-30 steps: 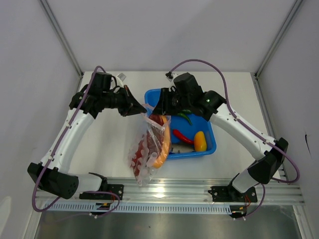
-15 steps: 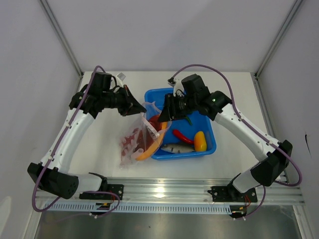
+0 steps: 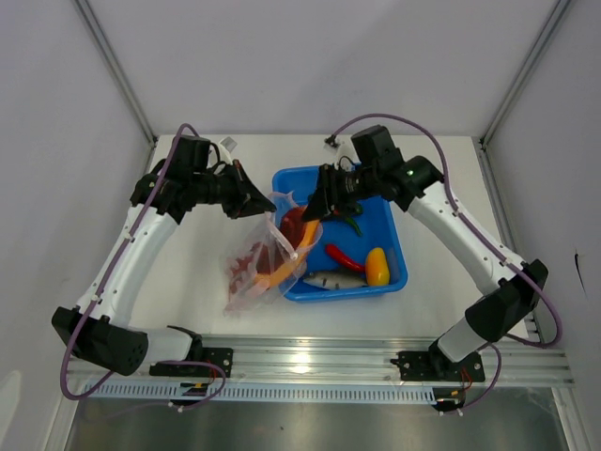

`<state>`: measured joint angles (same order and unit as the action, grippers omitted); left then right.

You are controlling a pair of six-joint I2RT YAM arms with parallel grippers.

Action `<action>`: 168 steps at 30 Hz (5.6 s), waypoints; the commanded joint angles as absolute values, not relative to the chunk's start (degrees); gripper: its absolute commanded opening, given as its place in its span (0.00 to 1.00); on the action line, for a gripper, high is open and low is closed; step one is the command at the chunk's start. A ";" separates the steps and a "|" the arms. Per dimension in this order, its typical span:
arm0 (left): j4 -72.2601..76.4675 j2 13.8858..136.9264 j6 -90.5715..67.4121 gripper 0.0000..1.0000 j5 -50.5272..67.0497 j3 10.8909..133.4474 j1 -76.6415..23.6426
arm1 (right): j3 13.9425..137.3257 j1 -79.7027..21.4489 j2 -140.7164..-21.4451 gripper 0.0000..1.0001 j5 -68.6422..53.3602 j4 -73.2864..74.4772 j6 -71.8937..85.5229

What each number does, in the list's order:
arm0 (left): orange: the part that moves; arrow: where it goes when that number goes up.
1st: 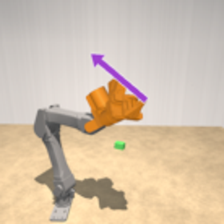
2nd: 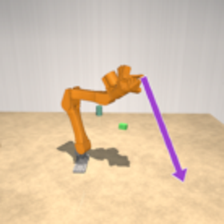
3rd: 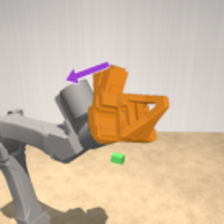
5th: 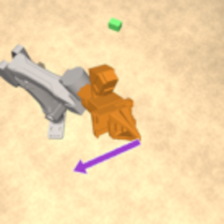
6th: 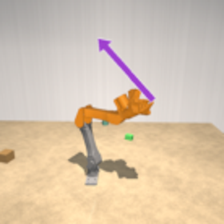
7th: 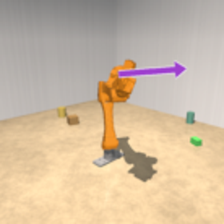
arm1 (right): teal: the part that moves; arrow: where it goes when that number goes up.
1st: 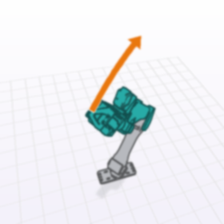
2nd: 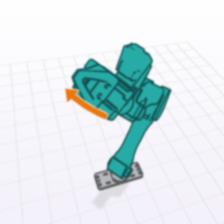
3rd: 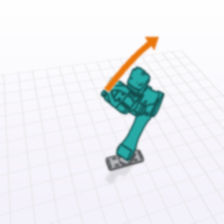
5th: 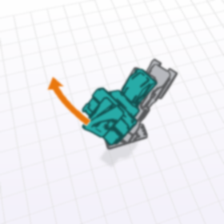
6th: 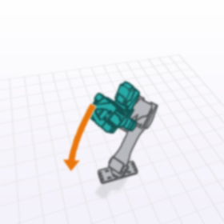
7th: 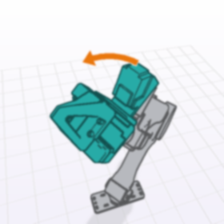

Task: Place the food in the zip-top bag and seal the zipper
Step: Place the fake food in the zipper food storage bag, then pick up the fake food from the bin, then place the fake food in the zipper food storage bag.

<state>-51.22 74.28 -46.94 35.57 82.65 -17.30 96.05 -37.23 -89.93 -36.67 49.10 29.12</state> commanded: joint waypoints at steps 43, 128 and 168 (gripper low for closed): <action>-44.47 73.04 -50.36 0.01 35.77 85.69 -17.23 | 103.36 -46.67 -104.06 0.13 -36.65 57.20 35.07; -56.16 60.47 -42.89 0.00 33.40 74.44 -14.24 | 86.49 -44.03 -119.27 0.59 -19.69 38.06 35.95; -53.17 63.46 -41.75 0.01 35.95 76.37 -14.24 | 102.48 -46.84 -96.14 0.59 -26.80 45.70 28.74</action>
<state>-53.63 63.79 -42.94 34.28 72.55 -14.70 100.95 -45.91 -93.19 -23.00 47.83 28.71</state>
